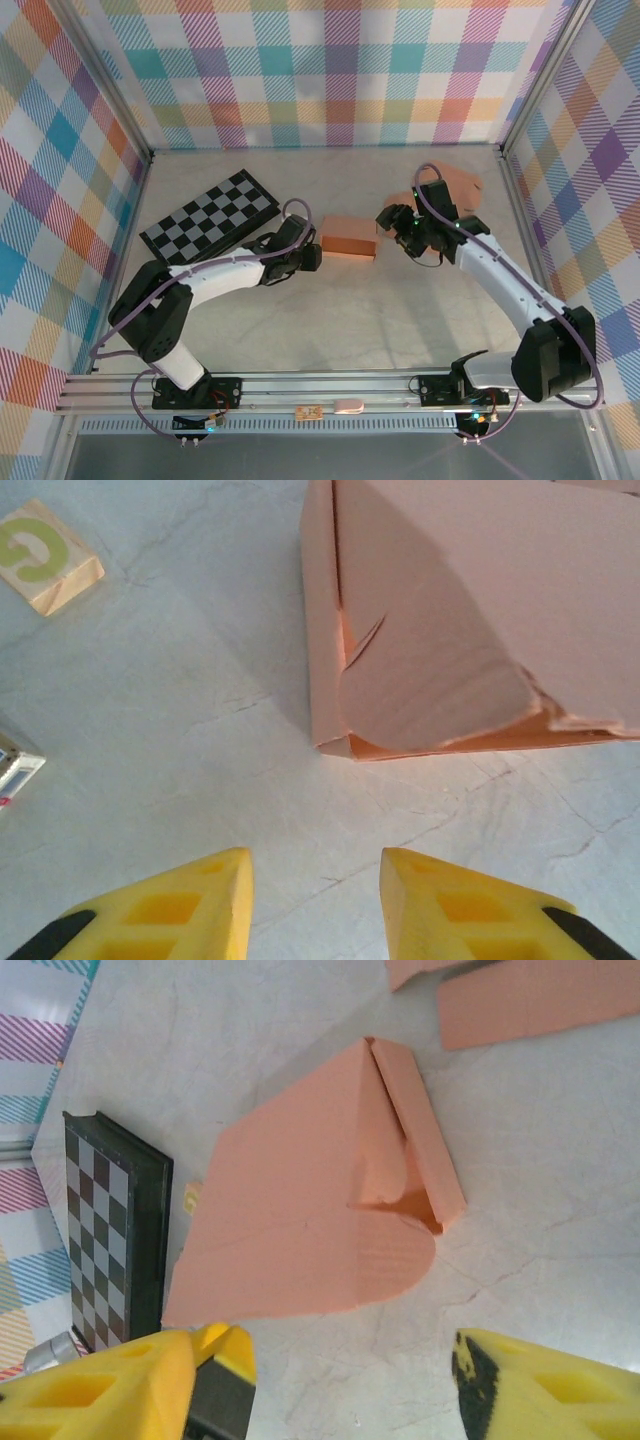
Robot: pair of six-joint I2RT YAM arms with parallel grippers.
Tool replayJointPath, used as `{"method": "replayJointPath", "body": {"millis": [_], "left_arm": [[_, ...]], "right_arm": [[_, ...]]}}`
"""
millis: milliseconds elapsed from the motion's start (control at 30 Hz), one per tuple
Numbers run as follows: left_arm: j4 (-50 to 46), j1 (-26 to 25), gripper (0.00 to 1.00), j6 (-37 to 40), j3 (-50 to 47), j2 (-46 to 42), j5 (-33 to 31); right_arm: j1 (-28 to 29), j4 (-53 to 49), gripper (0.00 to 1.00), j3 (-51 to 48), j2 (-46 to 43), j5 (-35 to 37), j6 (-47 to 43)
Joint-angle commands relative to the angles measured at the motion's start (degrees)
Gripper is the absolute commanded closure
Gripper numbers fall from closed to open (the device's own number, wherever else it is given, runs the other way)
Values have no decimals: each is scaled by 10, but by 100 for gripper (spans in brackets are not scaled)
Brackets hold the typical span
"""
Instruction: Fold the paper box
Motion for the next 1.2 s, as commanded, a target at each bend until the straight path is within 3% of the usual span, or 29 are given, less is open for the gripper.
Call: {"method": "replayJointPath", "body": {"millis": [0,67,267,367,467,567,800,1167], "left_arm": [[-30,-10,62,-30,-5,-48,19],[-57,-10,63,-54,13,-78,19],[-244,24,44,-123,178,-84,40],[-328,86,42,-164,269,-26,121],[-371,128,44,-157,352,54,213],[-375,139,50,-144,406,120,260],[-362,139,56,-124,448,216,285],[-314,140,60,-118,416,251,320]], "right_arm": [[-9,-3,36,38,24,-10,-17],[-22,-7,39,49,37,-20,-18],[-63,-97,38,113,87,-33,-53],[-81,-131,34,147,118,-70,-70],[-85,-143,33,163,148,-108,-82],[-85,-145,35,167,178,-137,-85],[-84,-105,46,172,236,-205,-82],[-81,-87,62,169,288,-222,-87]]}}
